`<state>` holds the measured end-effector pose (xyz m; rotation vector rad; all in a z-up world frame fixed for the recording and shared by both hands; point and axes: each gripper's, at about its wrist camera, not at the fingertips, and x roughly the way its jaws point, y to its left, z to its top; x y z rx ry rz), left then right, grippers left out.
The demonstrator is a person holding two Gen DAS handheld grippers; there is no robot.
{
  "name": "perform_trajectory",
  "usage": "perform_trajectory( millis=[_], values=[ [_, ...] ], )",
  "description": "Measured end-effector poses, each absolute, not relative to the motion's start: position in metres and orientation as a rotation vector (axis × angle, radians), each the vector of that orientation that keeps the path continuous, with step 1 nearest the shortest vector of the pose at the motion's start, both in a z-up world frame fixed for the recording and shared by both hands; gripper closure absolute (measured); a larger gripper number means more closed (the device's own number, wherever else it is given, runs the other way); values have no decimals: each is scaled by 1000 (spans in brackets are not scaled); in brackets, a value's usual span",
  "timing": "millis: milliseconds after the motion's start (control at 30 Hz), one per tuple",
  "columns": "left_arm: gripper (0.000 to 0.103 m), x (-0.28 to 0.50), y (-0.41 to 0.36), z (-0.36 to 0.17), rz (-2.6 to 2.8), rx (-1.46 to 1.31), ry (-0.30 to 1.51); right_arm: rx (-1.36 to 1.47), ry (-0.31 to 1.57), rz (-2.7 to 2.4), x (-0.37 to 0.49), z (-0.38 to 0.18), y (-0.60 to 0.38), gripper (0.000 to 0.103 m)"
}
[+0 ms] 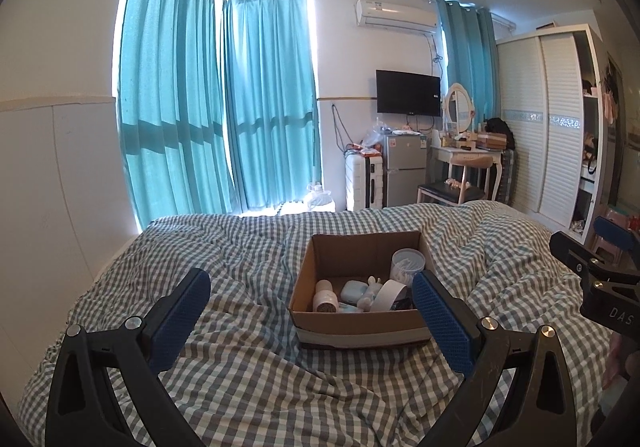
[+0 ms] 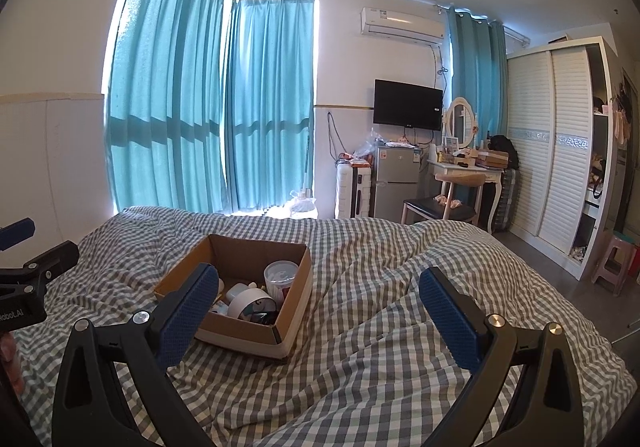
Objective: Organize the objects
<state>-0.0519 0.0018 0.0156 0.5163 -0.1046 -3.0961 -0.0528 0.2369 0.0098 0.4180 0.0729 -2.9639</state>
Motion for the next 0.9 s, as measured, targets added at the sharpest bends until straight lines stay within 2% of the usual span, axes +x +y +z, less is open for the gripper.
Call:
perform_trajectory(
  millis=[900],
  values=[
    [0,-49,2,16,-3076,527,-77,443,93,-2955,-51,4,230,2]
  ],
)
